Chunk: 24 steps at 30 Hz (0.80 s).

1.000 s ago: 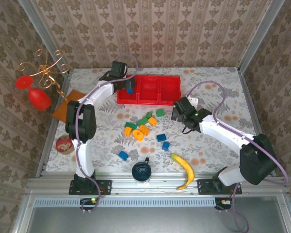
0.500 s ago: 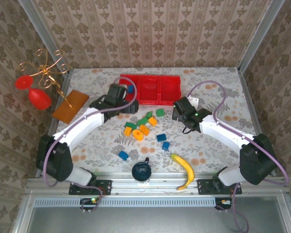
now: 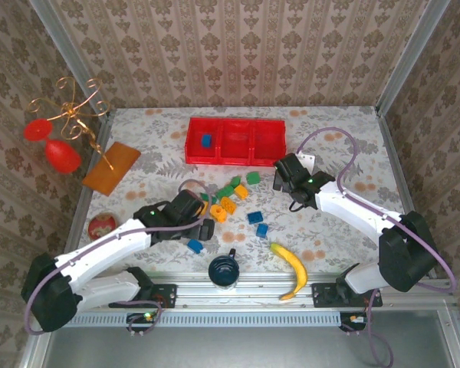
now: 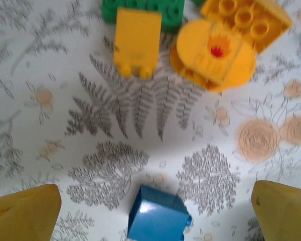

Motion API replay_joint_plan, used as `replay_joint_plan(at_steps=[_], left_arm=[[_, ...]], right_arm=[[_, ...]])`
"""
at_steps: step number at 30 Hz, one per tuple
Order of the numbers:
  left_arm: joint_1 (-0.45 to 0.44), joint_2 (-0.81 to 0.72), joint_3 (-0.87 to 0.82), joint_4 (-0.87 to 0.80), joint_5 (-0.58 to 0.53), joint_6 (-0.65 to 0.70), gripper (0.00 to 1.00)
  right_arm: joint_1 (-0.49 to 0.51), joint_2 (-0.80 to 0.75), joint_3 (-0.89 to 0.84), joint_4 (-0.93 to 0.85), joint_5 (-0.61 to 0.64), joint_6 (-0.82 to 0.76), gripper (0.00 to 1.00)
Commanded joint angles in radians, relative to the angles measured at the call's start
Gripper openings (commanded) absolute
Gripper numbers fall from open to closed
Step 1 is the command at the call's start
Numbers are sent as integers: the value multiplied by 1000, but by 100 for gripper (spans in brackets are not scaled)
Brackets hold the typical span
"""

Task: Sort the legos into containers by color
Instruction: Pick up the lego from the middle-left of the table.

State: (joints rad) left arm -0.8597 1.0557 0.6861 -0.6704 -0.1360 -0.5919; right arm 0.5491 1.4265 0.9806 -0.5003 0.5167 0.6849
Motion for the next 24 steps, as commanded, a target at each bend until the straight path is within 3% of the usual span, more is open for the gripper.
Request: replay_joint_plan(at_steps=[1,6,13,24], left_arm=[[-52,-18,-57,-19,24,-85,97],[-119,44,-91,-30,21,-112,94],[-116,122,-93,-22,-28,-115,86],[-20,185,-111,29,-37,-108,73]], right_arm=[[6,8,28,-21,33,19,100],[6,9,35,-26,33,21,100],[6,11,29,-25,28,31,100],[6,15,25,-23,28,38,100]])
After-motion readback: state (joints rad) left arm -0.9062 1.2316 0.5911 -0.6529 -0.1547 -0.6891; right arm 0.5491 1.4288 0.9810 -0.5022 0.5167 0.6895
